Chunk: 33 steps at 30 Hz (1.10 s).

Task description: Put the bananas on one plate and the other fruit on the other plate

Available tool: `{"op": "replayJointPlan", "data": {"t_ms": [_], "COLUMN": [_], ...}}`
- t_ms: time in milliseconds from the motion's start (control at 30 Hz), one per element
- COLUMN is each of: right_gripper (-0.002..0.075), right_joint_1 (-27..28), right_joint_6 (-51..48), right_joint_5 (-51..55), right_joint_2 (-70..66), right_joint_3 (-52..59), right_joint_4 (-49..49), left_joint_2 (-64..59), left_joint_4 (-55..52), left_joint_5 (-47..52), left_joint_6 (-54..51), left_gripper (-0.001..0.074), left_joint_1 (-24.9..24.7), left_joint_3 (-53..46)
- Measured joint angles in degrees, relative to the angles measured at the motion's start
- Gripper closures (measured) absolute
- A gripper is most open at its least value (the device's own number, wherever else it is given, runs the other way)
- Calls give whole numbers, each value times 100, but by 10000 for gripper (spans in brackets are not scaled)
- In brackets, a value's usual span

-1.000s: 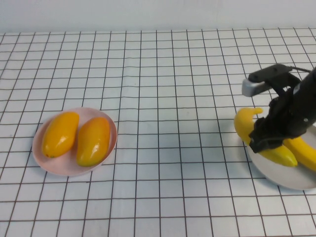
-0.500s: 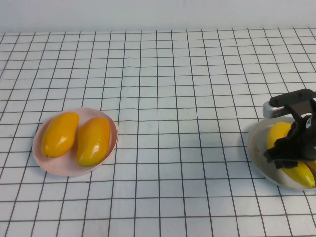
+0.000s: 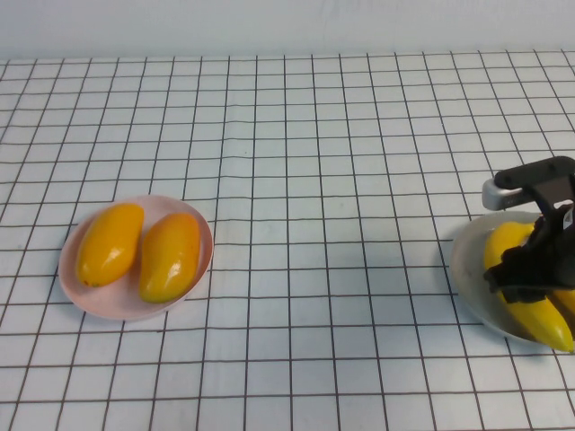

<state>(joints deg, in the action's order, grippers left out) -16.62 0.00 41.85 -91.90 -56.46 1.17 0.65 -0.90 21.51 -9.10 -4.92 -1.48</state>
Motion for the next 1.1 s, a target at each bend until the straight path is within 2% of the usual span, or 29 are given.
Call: {"op": "replayJointPlan", "data": {"t_ms": [33, 133, 233, 367, 533, 667, 933, 1100], "right_gripper": [387, 605, 702, 732, 739, 740, 740, 740], "right_joint_1": [0, 0, 0, 0, 0, 0, 13, 13], "right_joint_6": [0, 0, 0, 0, 0, 0, 0, 469], "right_joint_5": [46, 258, 315, -140, -1027, -1353, -1044, -980], "right_joint_2": [75, 517, 1200, 2335, 4065, 5045, 6839, 7895], "right_joint_3": [0, 0, 38, 354, 1004, 1509, 2621, 3251], "right_joint_4": [0, 0, 0, -175, -412, -433, -293, -342], "left_joint_2": [0, 0, 0, 0, 0, 0, 0, 0], "left_joint_4": [0, 0, 0, 0, 0, 0, 0, 0], "left_joint_5": [0, 0, 0, 0, 0, 0, 0, 0], "left_joint_6": [0, 0, 0, 0, 0, 0, 0, 0], "left_gripper": [736, 736, 736, 736, 736, 736, 736, 736], "left_joint_1": [0, 0, 0, 0, 0, 0, 0, 0], "left_joint_3": [0, 0, 0, 0, 0, 0, 0, 0]}}
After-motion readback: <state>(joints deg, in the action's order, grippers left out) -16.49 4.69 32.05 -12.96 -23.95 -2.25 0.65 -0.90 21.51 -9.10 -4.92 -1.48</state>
